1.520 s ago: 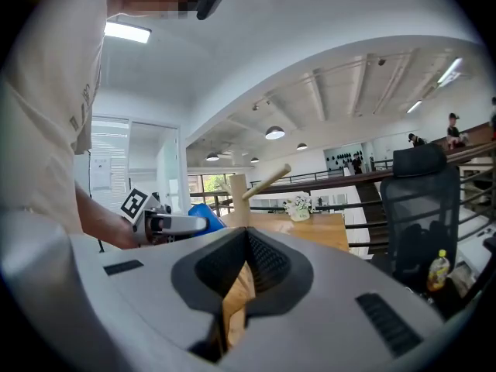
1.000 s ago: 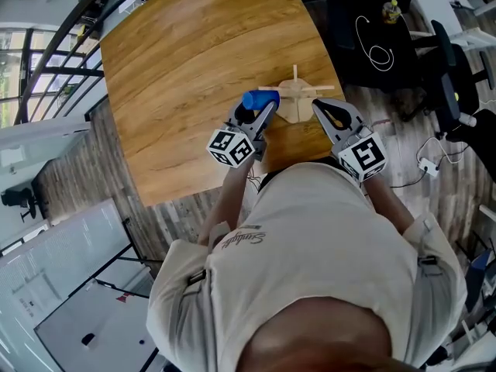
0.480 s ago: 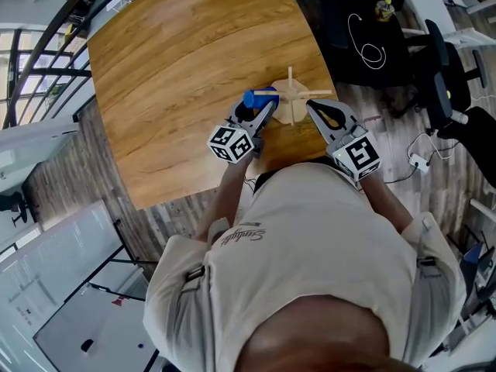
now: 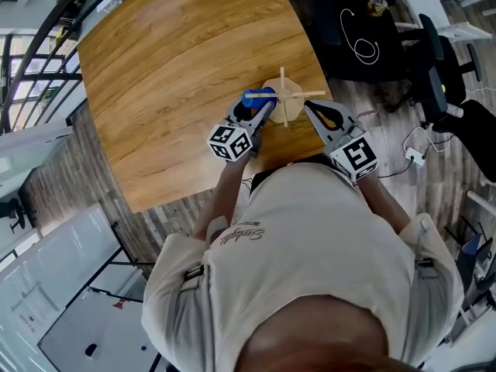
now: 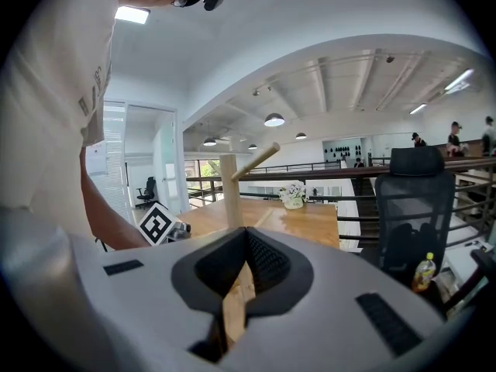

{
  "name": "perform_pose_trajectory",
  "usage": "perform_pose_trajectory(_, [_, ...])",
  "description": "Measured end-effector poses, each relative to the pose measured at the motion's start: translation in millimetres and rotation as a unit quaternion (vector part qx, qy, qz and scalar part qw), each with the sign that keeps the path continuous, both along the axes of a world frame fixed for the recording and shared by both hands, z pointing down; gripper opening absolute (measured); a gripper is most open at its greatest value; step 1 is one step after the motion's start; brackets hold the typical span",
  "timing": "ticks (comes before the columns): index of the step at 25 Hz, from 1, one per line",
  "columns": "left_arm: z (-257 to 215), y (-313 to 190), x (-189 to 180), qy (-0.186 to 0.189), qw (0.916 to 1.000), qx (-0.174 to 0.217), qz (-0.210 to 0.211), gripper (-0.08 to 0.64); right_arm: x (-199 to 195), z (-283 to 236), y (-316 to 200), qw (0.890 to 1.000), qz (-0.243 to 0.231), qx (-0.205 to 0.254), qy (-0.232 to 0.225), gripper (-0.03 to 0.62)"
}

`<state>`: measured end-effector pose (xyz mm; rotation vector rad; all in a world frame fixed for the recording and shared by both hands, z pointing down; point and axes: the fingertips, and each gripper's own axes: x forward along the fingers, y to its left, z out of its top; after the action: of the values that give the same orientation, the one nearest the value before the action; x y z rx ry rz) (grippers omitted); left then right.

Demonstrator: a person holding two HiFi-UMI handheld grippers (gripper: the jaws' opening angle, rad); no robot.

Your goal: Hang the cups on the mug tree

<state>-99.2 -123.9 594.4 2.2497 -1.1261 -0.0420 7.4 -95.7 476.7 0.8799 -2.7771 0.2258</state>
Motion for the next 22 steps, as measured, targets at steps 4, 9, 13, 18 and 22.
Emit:
perform_pose_trajectory(4, [6.1,0.2,1.8,-0.002,1.0,-0.006,0.003,0.291,1.0,3.7,0.7,1.0,0.001,0.0,0.001,-0.005])
perform_pose_trajectory(9, [9.6,-0.6,2.0,0.004,1.0,-0.006,0.006,0.291,-1.6,6.8,2.1,1.0,-0.001,-0.001,0.001,-0.005])
perform_pose_trajectory(13, [12.8,0.0,2.4,0.007,0.9999,-0.006,0.008,0.291,-2.1,7.8,3.8,1.0,0.002,-0.002,0.0,-0.005])
perform_pose_trajectory(18, [23.1,1.6,3.3,0.01,0.9998,-0.014,0.014,0.291,-1.4,8.2,4.8,1.0,0.008,-0.003,0.003,-0.005])
perform_pose_trajectory(22, [28.6,4.0,4.3,0.02,0.9995,-0.019,0.016,0.291,-2.6,8.0,7.3,1.0,0.012,-0.001,0.005,-0.005])
